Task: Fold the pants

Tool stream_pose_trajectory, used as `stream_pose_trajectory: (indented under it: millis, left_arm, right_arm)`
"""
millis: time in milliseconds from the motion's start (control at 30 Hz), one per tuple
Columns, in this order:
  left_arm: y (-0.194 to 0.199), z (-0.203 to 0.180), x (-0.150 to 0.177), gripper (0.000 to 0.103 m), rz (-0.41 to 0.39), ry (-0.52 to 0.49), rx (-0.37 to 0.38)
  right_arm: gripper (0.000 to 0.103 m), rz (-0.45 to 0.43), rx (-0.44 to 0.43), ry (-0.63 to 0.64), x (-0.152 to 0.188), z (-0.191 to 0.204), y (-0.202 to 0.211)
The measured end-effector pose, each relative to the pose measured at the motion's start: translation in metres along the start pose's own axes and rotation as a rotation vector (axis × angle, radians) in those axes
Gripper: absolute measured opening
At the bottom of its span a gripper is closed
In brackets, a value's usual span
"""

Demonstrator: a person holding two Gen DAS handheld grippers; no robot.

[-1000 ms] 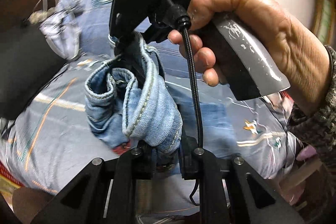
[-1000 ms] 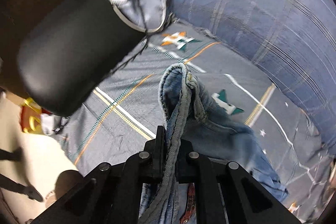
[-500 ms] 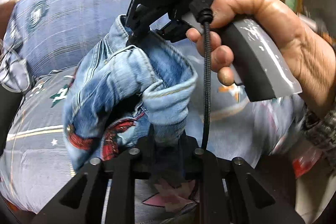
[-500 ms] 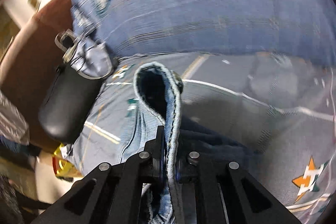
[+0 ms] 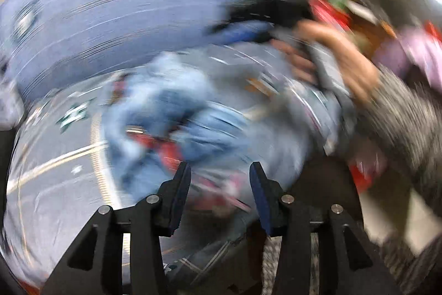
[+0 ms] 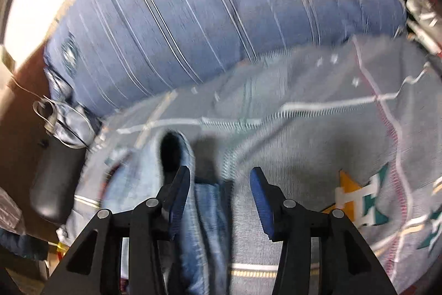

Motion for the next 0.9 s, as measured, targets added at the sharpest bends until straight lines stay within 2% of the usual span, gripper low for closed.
stream_pose_trajectory:
  millis: [100, 233, 333, 467, 533, 600, 767, 833, 900]
  left_arm:
    - [0.000, 0.049, -0.024, 0.044, -0.060, 0.165, -0.108]
    - [-0.020, 0.075, -0.041, 0.044, -0.083, 0.255, -0.165]
    - [-0.045, 0.082, -0.040, 0.044, -0.050, 0.265, -0.212]
    - [-0.082, 0.074, -0.016, 0.044, 0.050, 0.232, -0.231]
    - [-0.095, 0.073, -0.002, 0.045, 0.082, 0.227, -0.231]
    - [-0.099, 0.071, 0.005, 0.045, 0.069, 0.206, -0.246]
    - [-0.100, 0.072, 0.002, 0.045, 0.082, 0.179, -0.252]
    - [-0.090, 0.069, -0.003, 0.044, 0.097, 0.180, -0.220]
    - [-0.075, 0.068, -0.011, 0.044, 0.093, 0.196, -0.155]
  right_arm:
    - [0.049, -0.001, -0.124, 0.019, 0.002, 0.038, 0.015]
    - [0.042, 0.070, -0.220, 0.064, 0.030, 0.082, 0.004]
    - [0.037, 0.121, -0.191, 0.068, 0.051, 0.087, -0.020]
    - [0.032, 0.164, -0.048, 0.088, 0.082, 0.068, -0.042]
    - [0.029, 0.184, -0.006, 0.085, 0.098, 0.051, -0.050]
    - [0.029, 0.211, -0.008, 0.056, 0.113, 0.041, -0.059]
    - [0.028, 0.176, -0.017, 0.052, 0.114, 0.033, -0.063]
    - [0.028, 0.172, -0.011, 0.072, 0.113, 0.035, -0.062]
    - [0.029, 0.169, -0.014, 0.097, 0.110, 0.039, -0.056]
Point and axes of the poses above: each gripper's, at about its wrist camera, not at the fingertips, and y roughly against the way its jaws point, z to its left, x to its underside, the point moved 6 cm from there along -y, roughly the way its jaws point, and after that the axes turned 2 degrees about x, right-handed, at the moved point
